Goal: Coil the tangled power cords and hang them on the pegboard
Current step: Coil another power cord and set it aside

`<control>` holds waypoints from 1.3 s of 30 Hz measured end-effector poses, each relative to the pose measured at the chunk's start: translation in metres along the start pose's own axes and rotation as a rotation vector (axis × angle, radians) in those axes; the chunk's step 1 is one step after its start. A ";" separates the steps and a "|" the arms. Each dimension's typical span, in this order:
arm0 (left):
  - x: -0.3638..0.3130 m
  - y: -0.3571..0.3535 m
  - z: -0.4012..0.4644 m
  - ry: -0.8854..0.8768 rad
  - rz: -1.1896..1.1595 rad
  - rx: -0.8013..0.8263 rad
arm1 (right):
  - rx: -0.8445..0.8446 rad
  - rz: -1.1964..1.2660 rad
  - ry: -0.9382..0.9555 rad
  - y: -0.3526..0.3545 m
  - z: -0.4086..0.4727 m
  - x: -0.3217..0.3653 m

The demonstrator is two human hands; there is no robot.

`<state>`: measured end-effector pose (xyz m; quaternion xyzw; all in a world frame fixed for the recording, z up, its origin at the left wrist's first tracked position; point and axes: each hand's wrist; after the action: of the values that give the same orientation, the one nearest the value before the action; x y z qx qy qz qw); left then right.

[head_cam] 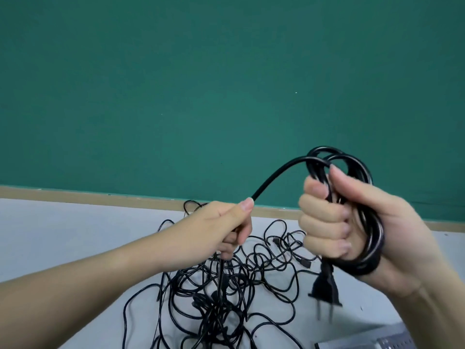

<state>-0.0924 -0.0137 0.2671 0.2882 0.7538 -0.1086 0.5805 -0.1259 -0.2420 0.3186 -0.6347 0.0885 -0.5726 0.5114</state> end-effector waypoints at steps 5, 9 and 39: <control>0.000 -0.012 0.000 0.002 -0.147 -0.104 | -0.440 -0.731 0.326 0.009 0.022 -0.015; -0.009 -0.024 -0.011 0.008 -0.247 -0.052 | -0.528 -0.846 0.406 0.008 0.037 -0.038; 0.007 -0.004 -0.008 0.101 0.525 -0.073 | -0.655 -0.078 0.645 0.021 0.009 0.022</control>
<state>-0.1026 -0.0110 0.2626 0.4576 0.6846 0.0876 0.5606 -0.1011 -0.2622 0.3187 -0.5553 0.3953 -0.7014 0.2083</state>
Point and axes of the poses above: each hand's wrist, its own z-axis towards the middle knuckle, its own y-axis out of the back of the hand, x = y × z, and after that the axes turned 14 degrees about y, right-handed
